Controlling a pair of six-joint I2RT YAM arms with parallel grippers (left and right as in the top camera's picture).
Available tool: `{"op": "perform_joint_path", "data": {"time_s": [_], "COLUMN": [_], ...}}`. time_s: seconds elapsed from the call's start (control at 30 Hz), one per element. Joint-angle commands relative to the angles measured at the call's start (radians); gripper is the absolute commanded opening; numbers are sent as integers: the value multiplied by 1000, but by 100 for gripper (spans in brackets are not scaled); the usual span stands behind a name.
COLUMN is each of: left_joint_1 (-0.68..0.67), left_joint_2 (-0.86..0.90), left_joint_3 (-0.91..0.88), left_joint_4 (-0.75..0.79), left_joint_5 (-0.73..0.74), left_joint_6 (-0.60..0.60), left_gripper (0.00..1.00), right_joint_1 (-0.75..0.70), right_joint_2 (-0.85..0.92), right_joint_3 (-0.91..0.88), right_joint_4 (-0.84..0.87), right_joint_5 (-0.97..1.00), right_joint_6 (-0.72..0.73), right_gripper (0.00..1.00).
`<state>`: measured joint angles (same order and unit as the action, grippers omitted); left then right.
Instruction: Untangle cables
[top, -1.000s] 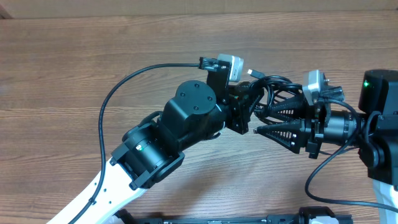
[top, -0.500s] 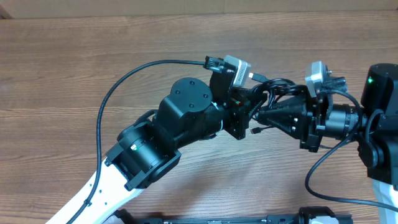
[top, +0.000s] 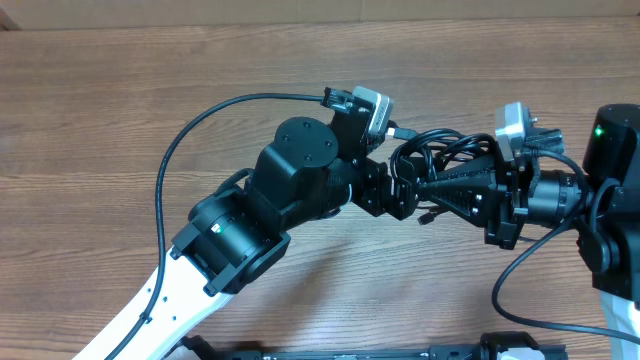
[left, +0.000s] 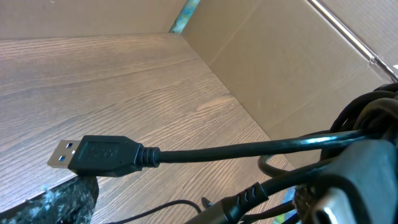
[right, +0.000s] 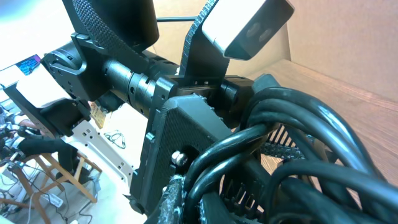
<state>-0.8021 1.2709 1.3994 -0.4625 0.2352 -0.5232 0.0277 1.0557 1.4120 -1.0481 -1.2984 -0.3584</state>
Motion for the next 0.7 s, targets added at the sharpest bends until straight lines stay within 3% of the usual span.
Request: {"op": "perform_joint_path", "data": {"time_s": [0.0,0.07,0.1,0.17,0.5,0.67], "left_joint_1": [-4,29,45,63,64,64], "left_joint_2": [19,18,14,10,9,9], "left_joint_3": [-3,-3,-3,-3,-3,-3], "left_joint_4": [33,29,28,26,10,10], "left_joint_5": [45,50,67,86,200,105], "left_joint_6": [-1,-8,-7,-7,180,134], "left_gripper": [100,100,88,4,4,4], "right_joint_1": [18,18,18,18,18,18], "right_joint_2": [-4,-4,-4,-4,-4,-4], "right_joint_3": [21,21,21,21,21,21], "right_joint_4": [-5,-24,-33,-38,-51,-226], "right_joint_5": [-43,15,30,34,146,134], "right_joint_6": [-20,-19,-19,-19,-10,-355], "right_gripper": [4,4,4,4,4,4]}}
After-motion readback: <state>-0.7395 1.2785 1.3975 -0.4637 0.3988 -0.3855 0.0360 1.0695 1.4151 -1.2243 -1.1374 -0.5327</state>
